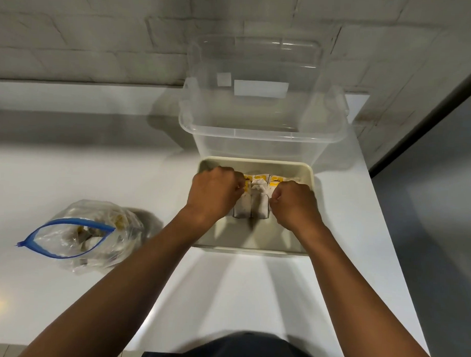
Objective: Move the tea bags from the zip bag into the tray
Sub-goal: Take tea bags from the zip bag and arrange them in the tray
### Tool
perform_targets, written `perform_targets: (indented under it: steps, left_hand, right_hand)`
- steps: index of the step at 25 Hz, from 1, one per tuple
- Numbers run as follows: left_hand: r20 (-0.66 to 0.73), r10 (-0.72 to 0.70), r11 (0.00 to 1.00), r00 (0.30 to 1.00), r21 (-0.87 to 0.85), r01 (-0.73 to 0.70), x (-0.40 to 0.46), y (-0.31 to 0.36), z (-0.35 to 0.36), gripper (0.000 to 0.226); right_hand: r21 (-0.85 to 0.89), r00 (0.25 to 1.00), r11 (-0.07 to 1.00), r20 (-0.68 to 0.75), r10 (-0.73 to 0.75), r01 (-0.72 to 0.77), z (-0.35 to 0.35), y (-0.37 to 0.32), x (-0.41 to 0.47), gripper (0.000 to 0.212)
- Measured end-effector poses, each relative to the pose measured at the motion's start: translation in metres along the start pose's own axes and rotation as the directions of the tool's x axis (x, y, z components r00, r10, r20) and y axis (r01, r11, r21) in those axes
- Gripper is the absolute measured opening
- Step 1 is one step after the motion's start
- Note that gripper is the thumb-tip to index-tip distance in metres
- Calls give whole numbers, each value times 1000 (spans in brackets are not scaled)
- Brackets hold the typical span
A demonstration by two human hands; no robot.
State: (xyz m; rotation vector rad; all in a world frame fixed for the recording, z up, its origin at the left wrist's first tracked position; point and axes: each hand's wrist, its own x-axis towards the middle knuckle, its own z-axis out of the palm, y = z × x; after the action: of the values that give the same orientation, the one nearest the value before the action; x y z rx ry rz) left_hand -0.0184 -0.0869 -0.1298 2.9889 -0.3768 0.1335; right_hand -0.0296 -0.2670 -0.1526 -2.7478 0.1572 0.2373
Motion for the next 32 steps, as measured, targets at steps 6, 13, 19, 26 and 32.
perform_targets:
  steps: [6, 13, 19, 26, 32]
  left_hand:
    - [-139, -197, 961, 971, -224, 163, -75, -21, -55, 10]
    - [-254, -375, 912, 892, -274, 305, -158, -89, -89, 7]
    - [-238, -469, 869, 851, -298, 396, -208, -143, -94, 15]
    - [91, -406, 888, 909, -194, 416, -200, -199, -76, 41]
    - [413, -359, 925, 837, 37, 379, -195, -214, -54, 47]
  right_hand:
    - [148, 999, 988, -9, -46, 47, -19, -23, -30, 19]
    - [293, 929, 883, -60, -366, 367, -27, -134, -90, 12]
    - [358, 809, 769, 59, -585, 530, 16, -228, -127, 18]
    - [158, 734, 783, 277, -620, 601, 76, -290, -128, 37]
    - [4, 833, 891, 353, -426, 454, 110, -288, -111, 27]
